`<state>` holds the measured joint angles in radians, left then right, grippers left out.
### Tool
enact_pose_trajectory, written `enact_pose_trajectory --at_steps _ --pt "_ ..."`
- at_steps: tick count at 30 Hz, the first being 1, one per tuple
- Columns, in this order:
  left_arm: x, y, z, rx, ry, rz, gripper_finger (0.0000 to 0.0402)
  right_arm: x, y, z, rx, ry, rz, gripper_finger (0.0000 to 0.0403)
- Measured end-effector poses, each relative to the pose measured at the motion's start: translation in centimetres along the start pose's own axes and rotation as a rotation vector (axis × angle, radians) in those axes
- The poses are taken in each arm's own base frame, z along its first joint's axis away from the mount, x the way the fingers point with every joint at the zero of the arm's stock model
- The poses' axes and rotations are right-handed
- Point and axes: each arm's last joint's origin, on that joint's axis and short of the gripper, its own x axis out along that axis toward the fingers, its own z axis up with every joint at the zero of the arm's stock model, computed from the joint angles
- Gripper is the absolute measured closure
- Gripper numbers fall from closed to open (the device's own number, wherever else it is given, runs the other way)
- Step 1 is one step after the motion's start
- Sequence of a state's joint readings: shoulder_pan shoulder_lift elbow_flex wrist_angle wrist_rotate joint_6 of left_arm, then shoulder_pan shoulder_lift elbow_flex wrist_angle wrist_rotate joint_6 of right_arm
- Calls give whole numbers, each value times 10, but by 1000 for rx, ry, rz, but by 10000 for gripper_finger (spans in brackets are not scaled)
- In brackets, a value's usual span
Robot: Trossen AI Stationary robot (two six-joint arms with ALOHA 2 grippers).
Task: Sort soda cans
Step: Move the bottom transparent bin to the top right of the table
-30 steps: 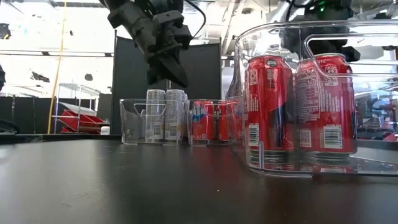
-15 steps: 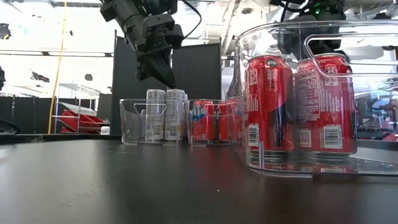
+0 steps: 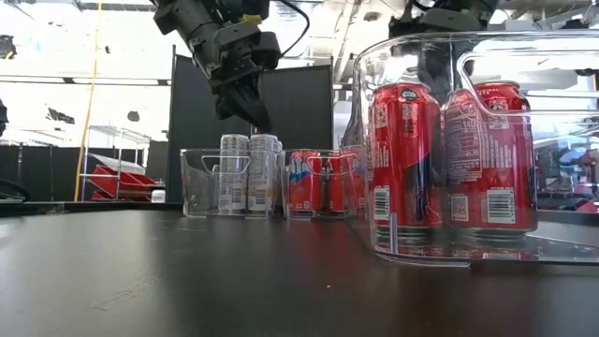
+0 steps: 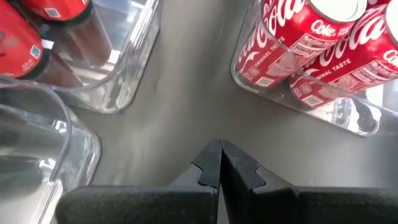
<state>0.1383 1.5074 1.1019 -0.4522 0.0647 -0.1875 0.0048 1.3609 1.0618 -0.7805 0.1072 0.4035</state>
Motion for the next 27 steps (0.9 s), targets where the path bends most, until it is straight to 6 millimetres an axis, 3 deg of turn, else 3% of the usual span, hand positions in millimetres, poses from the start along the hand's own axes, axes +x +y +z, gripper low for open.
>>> enact_pose_trajectory --at_steps 13,20,27 --pt "-3 17 17 -182 -157 6 401 12 -16 7 -311 62 117 342" --pt "-4 26 19 -270 -192 97 401 23 -13 7 -336 105 180 339" --pt "-3 26 16 -281 -168 117 401 26 -14 8 -330 103 129 345"
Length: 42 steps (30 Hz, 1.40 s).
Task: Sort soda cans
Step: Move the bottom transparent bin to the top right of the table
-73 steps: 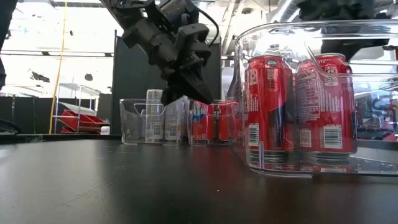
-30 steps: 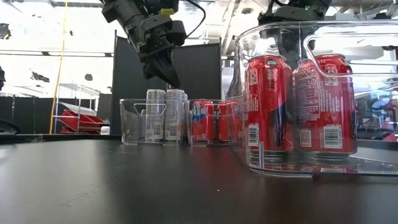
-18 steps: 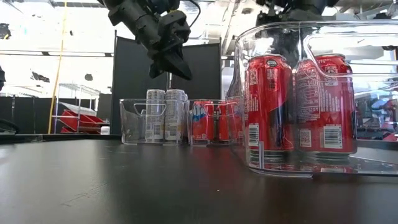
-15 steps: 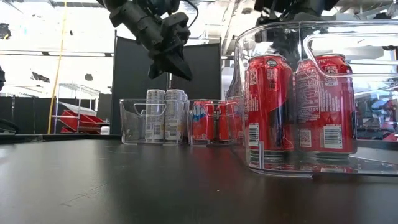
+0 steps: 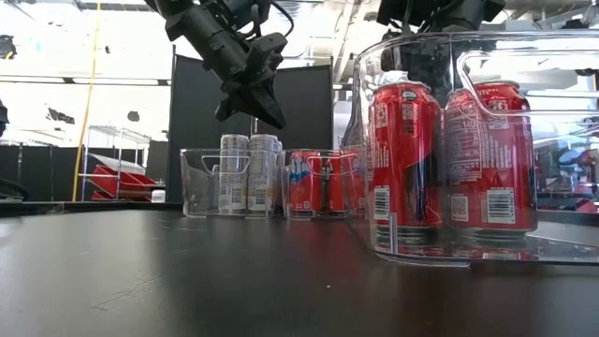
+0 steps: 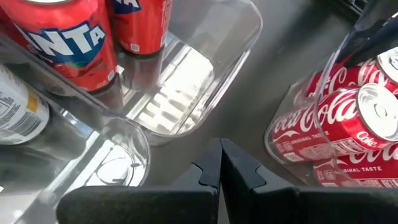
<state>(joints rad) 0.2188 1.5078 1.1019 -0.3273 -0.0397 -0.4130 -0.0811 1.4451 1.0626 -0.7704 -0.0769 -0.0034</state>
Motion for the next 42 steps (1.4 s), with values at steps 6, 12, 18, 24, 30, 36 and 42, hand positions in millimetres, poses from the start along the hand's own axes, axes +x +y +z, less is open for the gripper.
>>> enact_pose_trajectory --at_steps 6,12,18,24,30,36,42 --pt "0 0 0 9 -4 2 399 -9 1 2 26 -59 -48 348" --pt "0 0 1 27 -11 12 350 -8 6 2 -3 -59 -80 348" --pt "0 1 0 30 -11 20 296 -7 8 2 35 -57 -84 347" --pt "0 1 1 25 -16 33 271 -7 9 1 73 -49 -28 317" --pt "0 1 1 34 -16 33 267 -5 6 2 88 -41 -27 272" --pt "0 0 0 40 -16 30 272 0 -3 -4 137 34 -30 295" --pt "0 -1 0 41 -16 28 273 7 -4 -4 152 72 -27 347"
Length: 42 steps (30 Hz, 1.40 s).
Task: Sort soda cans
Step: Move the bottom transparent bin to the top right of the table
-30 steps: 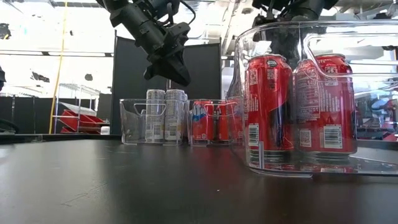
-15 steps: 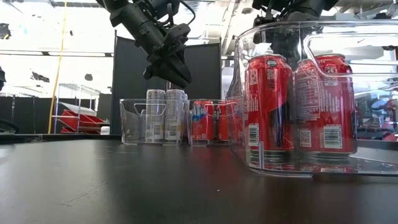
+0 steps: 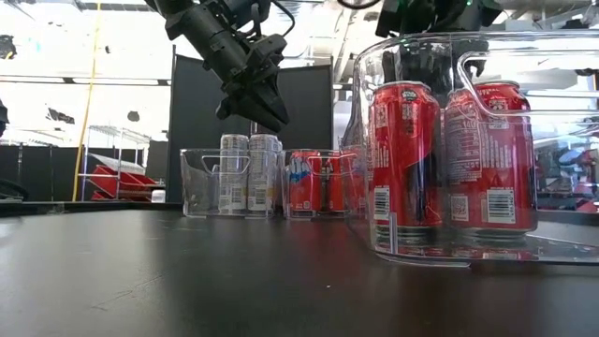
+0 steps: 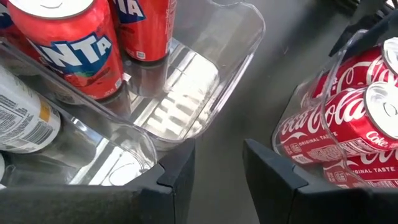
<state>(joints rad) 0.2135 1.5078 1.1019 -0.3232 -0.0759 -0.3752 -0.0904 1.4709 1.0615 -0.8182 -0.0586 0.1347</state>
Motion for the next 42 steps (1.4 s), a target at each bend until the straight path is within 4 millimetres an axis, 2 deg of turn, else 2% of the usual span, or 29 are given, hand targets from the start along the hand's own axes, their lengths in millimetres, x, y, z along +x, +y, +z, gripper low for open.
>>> enact_pose_trajectory --at_steps 6,16,33,42 --pt "0 0 1 -1 -6 -2 274 1 0 -3 51 38 -9 394" --pt "0 0 0 2 -4 -1 274 -6 -13 -11 106 97 -87 398" --pt "0 -2 -4 14 33 4 274 -26 -54 -29 106 208 -201 400" --pt "0 -2 -4 20 31 5 274 -34 -92 -36 127 214 -228 401"
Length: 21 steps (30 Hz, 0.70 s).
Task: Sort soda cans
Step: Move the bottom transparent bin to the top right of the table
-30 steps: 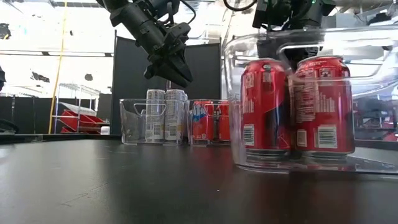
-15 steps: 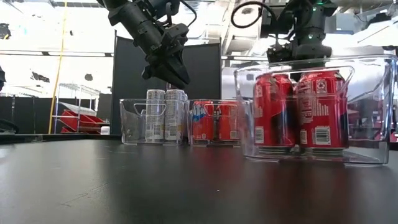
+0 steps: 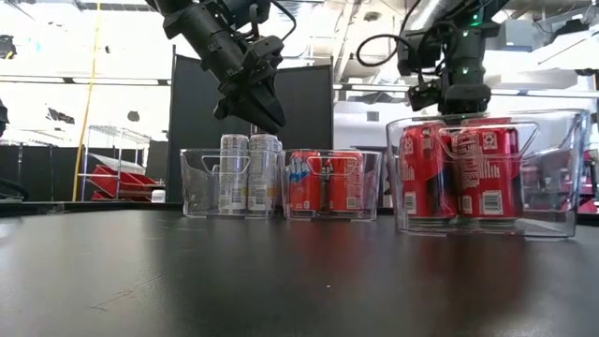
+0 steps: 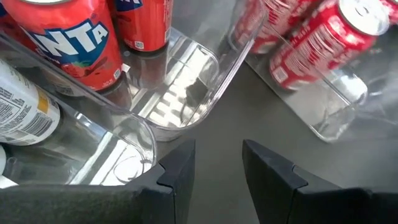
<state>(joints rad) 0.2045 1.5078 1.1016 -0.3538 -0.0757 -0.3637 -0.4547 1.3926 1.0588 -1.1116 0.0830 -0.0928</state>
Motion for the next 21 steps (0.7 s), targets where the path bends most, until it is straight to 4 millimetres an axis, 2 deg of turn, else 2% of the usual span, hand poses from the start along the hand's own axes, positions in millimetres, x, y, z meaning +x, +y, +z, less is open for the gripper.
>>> enact_pose_trajectory --at_steps 11,15,21 --pt "0 3 0 -5 7 9 274 4 -53 -1 46 -74 -52 401" --pt "0 7 0 -12 21 24 274 6 -66 2 47 -117 -77 401" --pt "1 14 0 -37 36 44 274 21 -77 14 -5 -122 -95 401"
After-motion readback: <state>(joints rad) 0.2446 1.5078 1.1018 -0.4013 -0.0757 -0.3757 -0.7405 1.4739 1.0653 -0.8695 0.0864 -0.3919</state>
